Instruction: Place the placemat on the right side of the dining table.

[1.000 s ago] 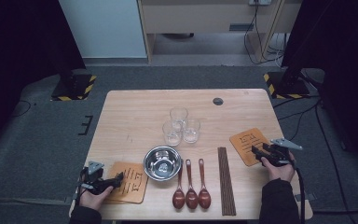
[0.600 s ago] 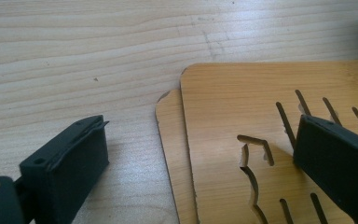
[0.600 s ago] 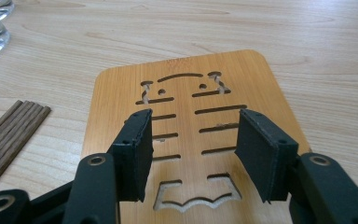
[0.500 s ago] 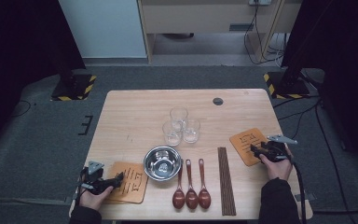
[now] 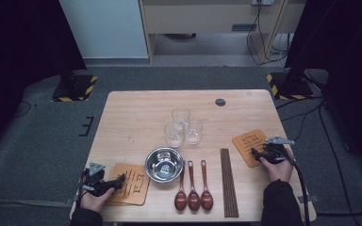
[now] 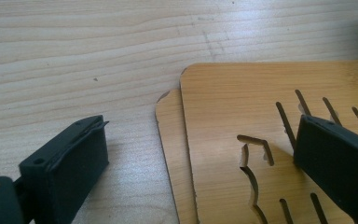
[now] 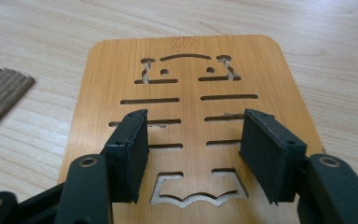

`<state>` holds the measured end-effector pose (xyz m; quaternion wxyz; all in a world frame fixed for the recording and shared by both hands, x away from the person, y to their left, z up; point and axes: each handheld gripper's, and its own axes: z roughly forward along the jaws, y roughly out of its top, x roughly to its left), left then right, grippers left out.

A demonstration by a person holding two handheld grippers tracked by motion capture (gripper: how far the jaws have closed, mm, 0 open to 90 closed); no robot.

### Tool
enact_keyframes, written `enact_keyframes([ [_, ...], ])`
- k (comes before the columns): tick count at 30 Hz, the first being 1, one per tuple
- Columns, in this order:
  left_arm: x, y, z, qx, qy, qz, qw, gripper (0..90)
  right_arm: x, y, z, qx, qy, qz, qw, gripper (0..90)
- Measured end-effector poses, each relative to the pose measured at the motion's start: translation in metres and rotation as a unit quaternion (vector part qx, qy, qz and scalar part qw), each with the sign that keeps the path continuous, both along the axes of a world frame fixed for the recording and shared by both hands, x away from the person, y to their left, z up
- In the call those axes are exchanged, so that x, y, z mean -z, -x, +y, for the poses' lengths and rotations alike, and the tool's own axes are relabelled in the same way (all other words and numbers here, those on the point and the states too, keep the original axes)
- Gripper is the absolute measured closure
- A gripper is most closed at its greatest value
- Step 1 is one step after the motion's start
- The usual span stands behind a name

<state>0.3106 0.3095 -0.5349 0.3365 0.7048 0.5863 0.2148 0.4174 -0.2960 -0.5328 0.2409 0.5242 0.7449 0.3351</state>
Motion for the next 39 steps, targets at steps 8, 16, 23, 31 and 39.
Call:
enact_keyframes([
  [8, 0.000, 0.000, 0.000, 0.000, 0.000, 0.000, 1.0000, 1.9, 0.003, 0.000, 0.004, 0.011, -0.001, -0.012, 0.9999, 40.4],
  [16, 0.000, 0.000, 0.000, 0.000, 0.000, 0.000, 1.0000, 1.9, 0.003, -0.002, 0.011, 0.034, 0.000, -0.017, 0.9993, 42.5],
  [23, 0.000, 0.000, 0.000, 0.000, 0.000, 0.000, 1.0000, 1.9, 0.004, -0.005, 0.018, 0.060, 0.000, -0.018, 0.9981, 42.7],
  [31, 0.000, 0.000, 0.000, 0.000, 0.000, 0.000, 1.0000, 1.8, 0.004, -0.007, 0.023, 0.089, -0.004, -0.019, 0.9958, 43.3],
  [39, 0.000, 0.000, 0.000, 0.001, 0.000, 0.000, 1.0000, 1.6, 0.003, -0.009, 0.031, 0.123, 0.001, -0.015, 0.9923, 38.3],
])
